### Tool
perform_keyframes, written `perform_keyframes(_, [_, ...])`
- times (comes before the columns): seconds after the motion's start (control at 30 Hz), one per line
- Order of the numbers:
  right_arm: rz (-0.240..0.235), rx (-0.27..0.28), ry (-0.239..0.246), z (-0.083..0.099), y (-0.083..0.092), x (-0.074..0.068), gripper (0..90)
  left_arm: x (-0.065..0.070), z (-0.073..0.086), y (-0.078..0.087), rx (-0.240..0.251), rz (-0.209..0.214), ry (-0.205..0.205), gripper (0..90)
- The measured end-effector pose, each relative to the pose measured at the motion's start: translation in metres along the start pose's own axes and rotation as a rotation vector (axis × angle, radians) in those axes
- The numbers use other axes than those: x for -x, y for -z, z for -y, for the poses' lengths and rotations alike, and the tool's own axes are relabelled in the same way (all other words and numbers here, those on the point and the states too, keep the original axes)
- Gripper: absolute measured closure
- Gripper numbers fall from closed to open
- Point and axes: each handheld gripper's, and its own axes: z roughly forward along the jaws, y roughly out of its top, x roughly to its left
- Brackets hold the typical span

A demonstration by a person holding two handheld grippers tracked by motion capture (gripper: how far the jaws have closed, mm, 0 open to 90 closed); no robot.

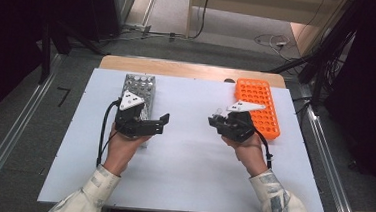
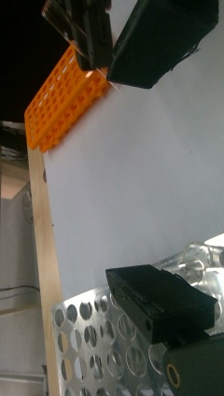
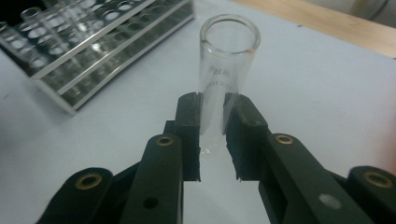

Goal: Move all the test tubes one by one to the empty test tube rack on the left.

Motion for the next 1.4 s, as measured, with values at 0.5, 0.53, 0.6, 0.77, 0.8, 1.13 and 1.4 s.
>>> perform_keyframes(0.5, [-0.111, -0.095, 0.091, 0.009, -0.033, -0.049, 73.0, 0.041, 0.007, -0.007, -0.014, 0.095, -0.094, 8.7])
perform_keyframes(0.53, [-0.120, -0.098, 0.094, 0.009, -0.034, -0.053, 72.9, 0.043, 0.008, -0.008, -0.012, 0.097, -0.109, 11.1])
perform_keyframes(0.6, [-0.139, -0.103, 0.112, 0.009, -0.036, -0.059, 73.0, 0.047, 0.010, -0.009, -0.008, 0.099, -0.124, 16.6])
perform_keyframes(0.77, [-0.158, -0.108, 0.127, 0.009, -0.038, -0.068, 72.9, 0.053, 0.016, -0.012, -0.029, 0.138, -0.164, 33.0])
perform_keyframes(0.8, [-0.160, -0.109, 0.126, 0.009, -0.038, -0.069, 73.0, 0.054, 0.017, -0.013, -0.034, 0.149, -0.173, 36.3])
perform_keyframes(1.13, [-0.169, -0.110, 0.131, 0.009, -0.037, -0.072, 72.9, 0.057, 0.023, -0.018, -0.062, 0.169, -0.211, 65.0])
perform_keyframes(1.4, [-0.169, -0.111, 0.129, 0.010, -0.038, -0.072, 72.9, 0.058, 0.023, -0.018, -0.065, 0.169, -0.220, 74.3])
